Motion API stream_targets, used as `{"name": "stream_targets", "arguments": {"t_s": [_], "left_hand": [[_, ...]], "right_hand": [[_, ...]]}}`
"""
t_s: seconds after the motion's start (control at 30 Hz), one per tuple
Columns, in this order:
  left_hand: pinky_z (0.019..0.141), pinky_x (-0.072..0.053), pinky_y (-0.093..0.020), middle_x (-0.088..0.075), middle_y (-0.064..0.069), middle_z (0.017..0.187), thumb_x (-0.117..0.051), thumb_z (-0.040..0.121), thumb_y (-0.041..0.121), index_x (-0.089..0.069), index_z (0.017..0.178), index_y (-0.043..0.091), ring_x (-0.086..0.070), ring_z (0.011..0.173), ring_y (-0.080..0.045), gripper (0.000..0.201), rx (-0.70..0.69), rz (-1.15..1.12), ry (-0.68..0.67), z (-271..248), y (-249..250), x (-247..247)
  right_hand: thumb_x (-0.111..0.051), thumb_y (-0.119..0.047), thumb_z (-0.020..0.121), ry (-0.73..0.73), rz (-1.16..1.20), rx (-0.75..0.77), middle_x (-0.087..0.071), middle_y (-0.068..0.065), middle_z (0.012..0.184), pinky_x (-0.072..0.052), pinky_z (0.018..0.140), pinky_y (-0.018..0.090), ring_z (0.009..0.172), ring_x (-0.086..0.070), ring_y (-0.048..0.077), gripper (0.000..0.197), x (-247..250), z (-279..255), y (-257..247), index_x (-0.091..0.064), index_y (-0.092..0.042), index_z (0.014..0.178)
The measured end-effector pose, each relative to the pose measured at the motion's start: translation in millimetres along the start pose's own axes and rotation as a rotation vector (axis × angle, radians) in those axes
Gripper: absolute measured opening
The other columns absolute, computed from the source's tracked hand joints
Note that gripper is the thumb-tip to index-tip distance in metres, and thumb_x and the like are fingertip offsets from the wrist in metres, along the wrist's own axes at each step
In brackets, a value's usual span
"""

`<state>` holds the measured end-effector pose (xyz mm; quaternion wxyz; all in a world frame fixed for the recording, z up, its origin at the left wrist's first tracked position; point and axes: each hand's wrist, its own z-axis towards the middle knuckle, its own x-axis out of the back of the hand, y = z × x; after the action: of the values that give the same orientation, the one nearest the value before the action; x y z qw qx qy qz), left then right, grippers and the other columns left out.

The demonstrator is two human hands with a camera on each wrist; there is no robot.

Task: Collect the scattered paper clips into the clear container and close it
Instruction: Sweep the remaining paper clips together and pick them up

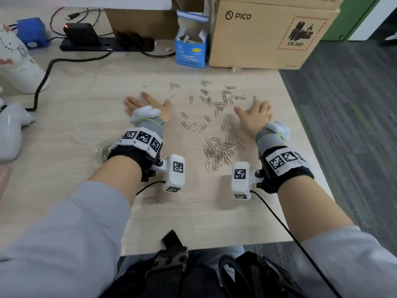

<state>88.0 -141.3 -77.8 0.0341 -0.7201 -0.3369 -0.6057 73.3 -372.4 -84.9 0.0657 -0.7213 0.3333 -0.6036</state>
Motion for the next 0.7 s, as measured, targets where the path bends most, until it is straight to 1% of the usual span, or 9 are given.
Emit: {"name": "stream_targets", "arguments": {"t_s": [0.1,0.17,0.2,0.27,0.37,0.47,0.53,0.6,0.7], "left_hand": [[0.118,0.006,-0.048,0.013,-0.023,0.155,-0.034,0.093,0.051,0.001,0.147,0.007,0.015,0.144,-0.035,0.078,-0.112,0.015,-0.094,-5.0,15.1,-11.1],[0.119,0.004,-0.047,0.012,-0.02,0.156,-0.035,0.092,0.051,0.0,0.148,0.007,0.014,0.145,-0.033,0.078,-0.189,-0.009,-0.134,-4.9,24.4,-18.6],[0.119,0.003,-0.047,0.01,-0.018,0.157,-0.036,0.092,0.051,-0.001,0.148,0.009,0.014,0.145,-0.032,0.078,-0.217,-0.03,-0.131,-3.1,28.1,-19.8],[0.118,0.002,-0.046,0.01,-0.016,0.157,-0.038,0.092,0.048,-0.005,0.148,0.012,0.014,0.145,-0.031,0.074,-0.253,-0.051,-0.064,1.3,30.0,-14.9],[0.117,0.006,-0.049,0.011,-0.014,0.157,-0.038,0.092,0.045,-0.008,0.148,0.017,0.016,0.145,-0.031,0.07,-0.243,0.013,0.034,14.7,25.0,-5.8],[0.117,0.009,-0.05,0.014,-0.013,0.157,-0.033,0.093,0.049,-0.004,0.149,0.02,0.017,0.145,-0.03,0.069,-0.184,0.083,0.004,28.8,19.6,-8.4],[0.117,0.01,-0.048,0.014,-0.011,0.158,-0.029,0.093,0.051,-0.003,0.149,0.02,0.016,0.145,-0.029,0.069,-0.203,0.133,-0.02,32.4,20.3,-12.5],[0.118,0.009,-0.045,0.011,-0.008,0.158,-0.029,0.094,0.049,-0.003,0.148,0.018,0.014,0.146,-0.028,0.068,-0.285,0.157,-0.063,31.8,26.8,-17.9],[0.118,0.005,-0.042,0.003,-0.005,0.159,-0.034,0.095,0.04,-0.01,0.148,0.015,0.008,0.147,-0.025,0.063,-0.431,0.101,-0.15,24.1,44.0,-23.3]], "right_hand": [[-0.041,-0.047,0.094,-0.042,-0.013,0.076,0.006,0.011,0.159,0.007,0.118,0.037,0.147,0.011,0.025,0.078,-2.1,2.4,-4.4,-0.008,-0.006,0.152],[-0.044,-0.045,0.094,-0.024,0.025,0.098,0.005,0.012,0.159,0.005,0.118,0.035,0.147,0.008,0.024,0.079,-1.9,6.9,-7.3,-0.008,-0.004,0.151],[-0.045,-0.044,0.094,-0.008,0.048,0.1,0.005,0.013,0.159,0.005,0.118,0.034,0.147,0.008,0.023,0.08,-0.8,10.2,-7.9,-0.007,-0.002,0.151],[-0.046,-0.045,0.093,0.012,0.066,0.096,0.006,0.013,0.159,0.005,0.118,0.033,0.147,0.008,0.023,0.084,1.1,15.2,-8.7,-0.003,-0.002,0.151],[-0.044,-0.047,0.093,-0.014,0.025,0.091,0.006,0.012,0.159,0.005,0.118,0.034,0.147,0.008,0.023,0.084,2.6,25.3,-12.9,-0.002,-0.003,0.151],[-0.041,-0.046,0.095,-0.065,-0.023,0.122,0.005,0.01,0.16,0.005,0.118,0.035,0.147,0.008,0.024,0.08,4.8,34.2,-20.3,-0.003,-0.004,0.152],[-0.039,-0.044,0.096,-0.094,-0.046,0.177,0.004,0.009,0.16,0.005,0.119,0.037,0.147,0.008,0.023,0.075,5.2,38.5,-25.0,-0.006,-0.006,0.152],[-0.037,-0.042,0.096,-0.132,-0.077,0.234,0.003,0.007,0.16,0.004,0.119,0.038,0.147,0.007,0.023,0.072,3.5,40.9,-29.1,-0.008,-0.008,0.152],[-0.036,-0.039,0.098,-0.203,-0.089,0.315,0.0,0.005,0.16,0.003,0.119,0.038,0.148,0.007,0.022,0.066,2.4,42.3,-36.3,-0.011,-0.011,0.152]]}}
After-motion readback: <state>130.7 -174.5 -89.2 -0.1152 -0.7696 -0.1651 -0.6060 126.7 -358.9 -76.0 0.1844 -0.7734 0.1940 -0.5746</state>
